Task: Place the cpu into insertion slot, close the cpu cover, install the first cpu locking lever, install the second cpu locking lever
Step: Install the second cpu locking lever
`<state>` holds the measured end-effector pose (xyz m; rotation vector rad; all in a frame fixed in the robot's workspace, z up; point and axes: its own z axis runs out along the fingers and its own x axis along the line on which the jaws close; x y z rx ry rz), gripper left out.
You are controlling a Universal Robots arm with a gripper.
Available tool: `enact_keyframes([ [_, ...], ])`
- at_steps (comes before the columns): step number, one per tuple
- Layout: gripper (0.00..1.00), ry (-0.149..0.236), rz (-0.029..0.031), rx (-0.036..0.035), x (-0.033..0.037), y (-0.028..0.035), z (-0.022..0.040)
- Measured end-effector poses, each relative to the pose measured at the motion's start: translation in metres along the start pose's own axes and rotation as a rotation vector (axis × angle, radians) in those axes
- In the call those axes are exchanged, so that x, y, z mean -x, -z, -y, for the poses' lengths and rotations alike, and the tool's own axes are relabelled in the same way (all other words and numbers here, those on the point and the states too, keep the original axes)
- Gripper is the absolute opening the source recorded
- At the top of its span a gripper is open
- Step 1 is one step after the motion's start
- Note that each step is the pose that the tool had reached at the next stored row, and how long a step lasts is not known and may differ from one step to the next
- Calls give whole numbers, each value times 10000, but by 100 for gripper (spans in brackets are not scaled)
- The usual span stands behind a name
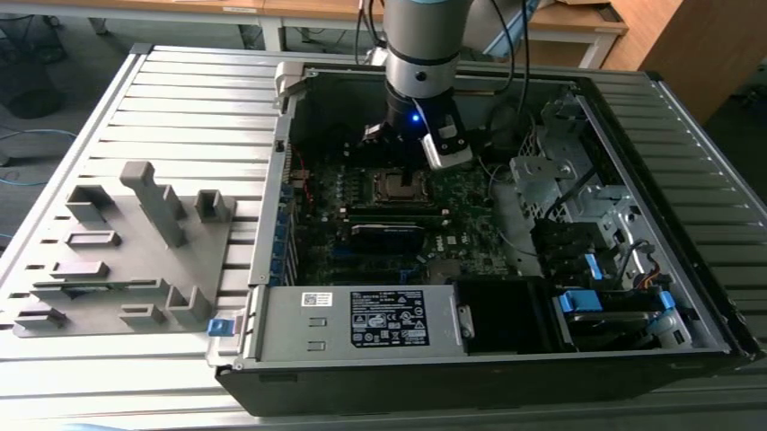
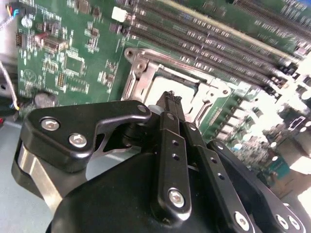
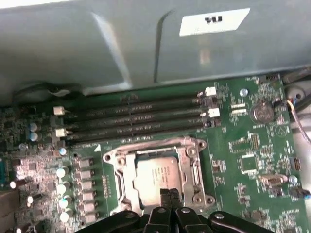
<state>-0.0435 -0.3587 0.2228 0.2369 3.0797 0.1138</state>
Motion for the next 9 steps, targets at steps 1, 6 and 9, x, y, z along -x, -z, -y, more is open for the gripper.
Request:
enact_keyframes([
  [1, 11, -5, 11, -62, -1, -3, -9],
  [6, 11, -12, 15, -81, -16, -14, -96],
  [9, 11, -12, 15, -85, -23, -18, -97],
])
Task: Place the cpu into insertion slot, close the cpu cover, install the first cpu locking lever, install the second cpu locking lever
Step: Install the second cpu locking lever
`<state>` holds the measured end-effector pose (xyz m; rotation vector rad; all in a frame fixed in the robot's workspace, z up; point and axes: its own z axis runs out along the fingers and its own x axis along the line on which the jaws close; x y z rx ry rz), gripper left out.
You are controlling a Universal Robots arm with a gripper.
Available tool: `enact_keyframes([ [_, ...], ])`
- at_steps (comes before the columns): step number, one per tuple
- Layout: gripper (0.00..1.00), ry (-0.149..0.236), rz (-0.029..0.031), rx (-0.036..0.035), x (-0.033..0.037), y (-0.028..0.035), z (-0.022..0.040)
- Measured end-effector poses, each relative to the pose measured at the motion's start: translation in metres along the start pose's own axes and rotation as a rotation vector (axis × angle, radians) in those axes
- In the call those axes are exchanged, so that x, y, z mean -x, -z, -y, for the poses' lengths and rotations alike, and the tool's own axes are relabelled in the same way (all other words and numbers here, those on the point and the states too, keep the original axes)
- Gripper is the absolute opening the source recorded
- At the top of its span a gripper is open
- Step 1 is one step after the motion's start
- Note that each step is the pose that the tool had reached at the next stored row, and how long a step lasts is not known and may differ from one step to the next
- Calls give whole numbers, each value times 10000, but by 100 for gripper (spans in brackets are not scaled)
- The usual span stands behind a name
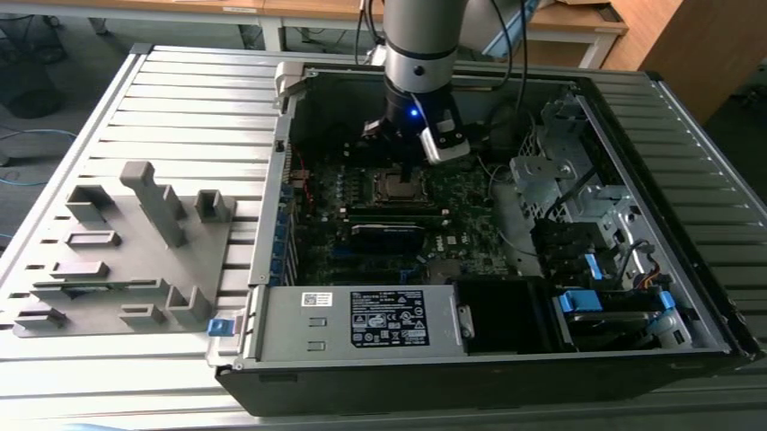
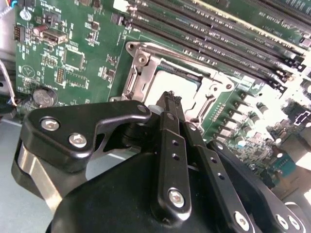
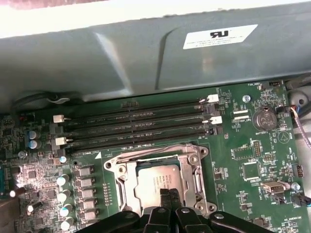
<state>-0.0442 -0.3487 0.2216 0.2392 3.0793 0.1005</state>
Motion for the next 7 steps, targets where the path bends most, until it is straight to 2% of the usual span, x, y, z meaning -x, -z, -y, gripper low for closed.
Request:
enact_keyframes([
  [7, 11, 1, 2, -7, -9, -8, 2],
])
